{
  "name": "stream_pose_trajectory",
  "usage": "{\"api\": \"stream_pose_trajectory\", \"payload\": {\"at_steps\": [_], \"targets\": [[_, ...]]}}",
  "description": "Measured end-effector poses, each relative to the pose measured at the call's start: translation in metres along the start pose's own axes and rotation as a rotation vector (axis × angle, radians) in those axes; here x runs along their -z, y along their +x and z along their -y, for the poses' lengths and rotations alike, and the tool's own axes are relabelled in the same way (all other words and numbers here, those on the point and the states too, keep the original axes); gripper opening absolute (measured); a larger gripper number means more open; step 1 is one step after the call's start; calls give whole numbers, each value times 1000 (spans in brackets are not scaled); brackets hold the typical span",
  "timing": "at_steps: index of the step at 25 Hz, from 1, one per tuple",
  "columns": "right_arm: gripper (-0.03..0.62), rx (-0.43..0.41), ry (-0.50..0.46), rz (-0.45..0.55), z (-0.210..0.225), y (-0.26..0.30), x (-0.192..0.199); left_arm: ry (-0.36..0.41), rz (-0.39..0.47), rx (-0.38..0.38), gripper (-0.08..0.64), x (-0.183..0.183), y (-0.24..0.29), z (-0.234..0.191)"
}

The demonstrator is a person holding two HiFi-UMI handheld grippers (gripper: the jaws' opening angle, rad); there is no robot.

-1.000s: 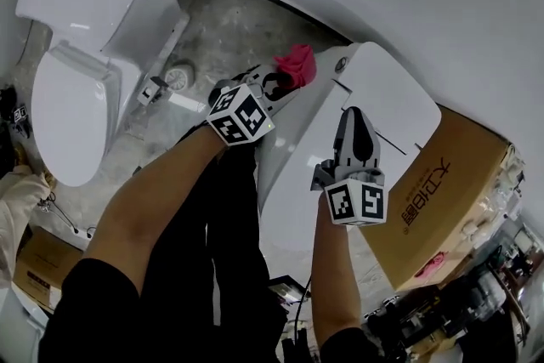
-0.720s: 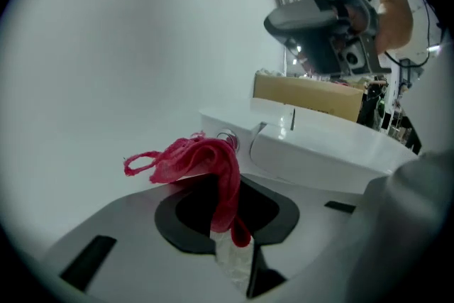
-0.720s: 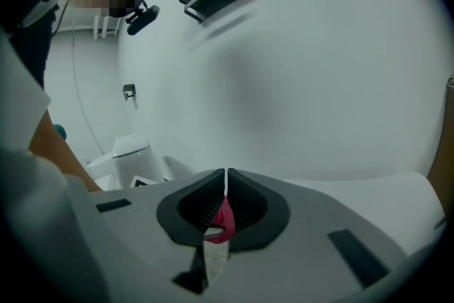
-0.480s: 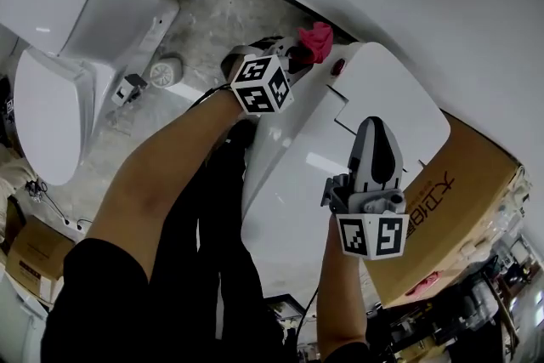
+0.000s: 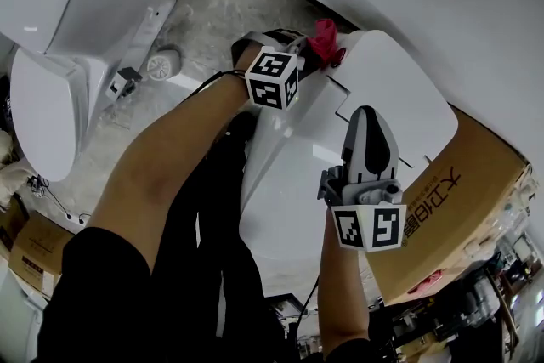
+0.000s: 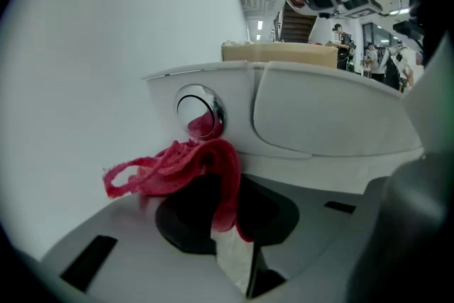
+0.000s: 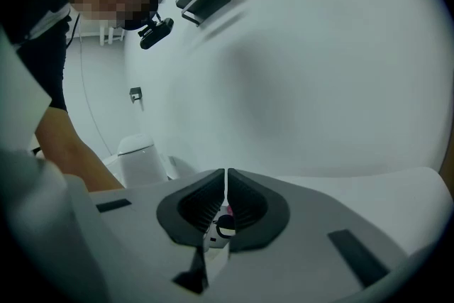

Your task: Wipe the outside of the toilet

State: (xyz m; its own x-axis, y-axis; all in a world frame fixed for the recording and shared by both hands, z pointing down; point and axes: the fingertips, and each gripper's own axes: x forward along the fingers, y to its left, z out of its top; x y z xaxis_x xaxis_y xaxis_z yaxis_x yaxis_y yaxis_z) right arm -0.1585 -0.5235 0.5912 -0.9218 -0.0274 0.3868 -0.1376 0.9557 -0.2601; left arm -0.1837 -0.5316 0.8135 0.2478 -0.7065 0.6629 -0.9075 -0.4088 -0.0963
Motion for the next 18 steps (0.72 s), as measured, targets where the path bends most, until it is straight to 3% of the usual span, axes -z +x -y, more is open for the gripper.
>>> {"api": "stream_pose_trajectory", "payload": {"at_steps": [8,18], "targets": [[37,-27,-3,-18,-25,-4,13,17,-13,62,74,4,-15,38],[38,-12,-7,-3,-63,-11,15,50,0,166,72,11,-53,137]]}}
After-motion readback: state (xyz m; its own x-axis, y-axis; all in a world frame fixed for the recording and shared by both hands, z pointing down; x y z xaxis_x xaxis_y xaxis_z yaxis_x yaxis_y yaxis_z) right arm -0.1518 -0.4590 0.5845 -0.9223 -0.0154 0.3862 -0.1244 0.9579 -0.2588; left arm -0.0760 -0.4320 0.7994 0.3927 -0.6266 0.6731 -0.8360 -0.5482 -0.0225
